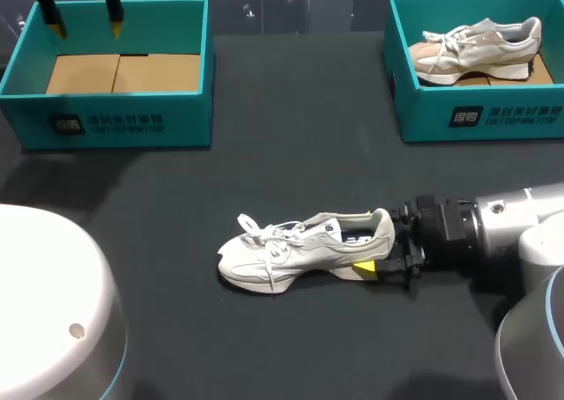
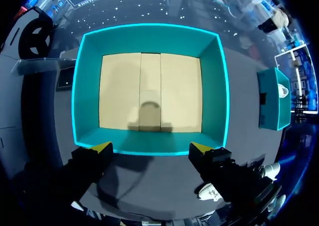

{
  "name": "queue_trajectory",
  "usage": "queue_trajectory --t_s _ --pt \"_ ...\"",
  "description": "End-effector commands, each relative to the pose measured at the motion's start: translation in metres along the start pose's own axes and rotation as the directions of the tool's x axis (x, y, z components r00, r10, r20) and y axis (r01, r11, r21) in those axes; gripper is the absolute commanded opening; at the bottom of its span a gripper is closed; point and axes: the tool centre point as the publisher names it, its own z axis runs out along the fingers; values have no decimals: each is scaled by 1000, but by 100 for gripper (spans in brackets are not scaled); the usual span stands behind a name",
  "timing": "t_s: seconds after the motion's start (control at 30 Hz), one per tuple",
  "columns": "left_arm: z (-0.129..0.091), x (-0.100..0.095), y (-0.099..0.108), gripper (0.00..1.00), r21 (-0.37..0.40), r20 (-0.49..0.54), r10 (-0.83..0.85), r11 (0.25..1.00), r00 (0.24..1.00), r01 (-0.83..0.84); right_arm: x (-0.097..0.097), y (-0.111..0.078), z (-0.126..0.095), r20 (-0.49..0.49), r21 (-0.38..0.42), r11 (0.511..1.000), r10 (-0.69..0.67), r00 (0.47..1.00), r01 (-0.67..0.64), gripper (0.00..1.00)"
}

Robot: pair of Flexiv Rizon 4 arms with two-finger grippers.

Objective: Take the shoe out of the shoebox, open the shoe tongue, remove and reinsert the insole, then place the shoe into the shoebox

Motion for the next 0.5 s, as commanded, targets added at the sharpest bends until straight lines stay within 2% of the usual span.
queue_trajectory --t_s 0.03,0.13,0.27,0.33,0.4,0.5 --pt "-12 29 32 100 35 24 -51 998 998 50 1 0 1 0 4 1000 0 1000 0 0" --pt "-22 46 54 100 70 36 -63 996 997 60 1 0 1 0 4 1000 0 1000 0 0" --pt "-34 69 86 100 79 38 -57 995 998 54 1 0 1 0 4 1000 0 1000 0 0" --pt "-38 81 102 100 103 46 -35 994 998 30 1 0 1 0 4 1000 0 1000 0 0" --pt "-40 92 117 100 83 42 -16 997 999 12 1 0 1 0 4 1000 0 1000 0 0" --pt "-39 111 140 100 104 59 -1 995 998 -5 1 0 1 0 4 1000 0 1000 0 0"
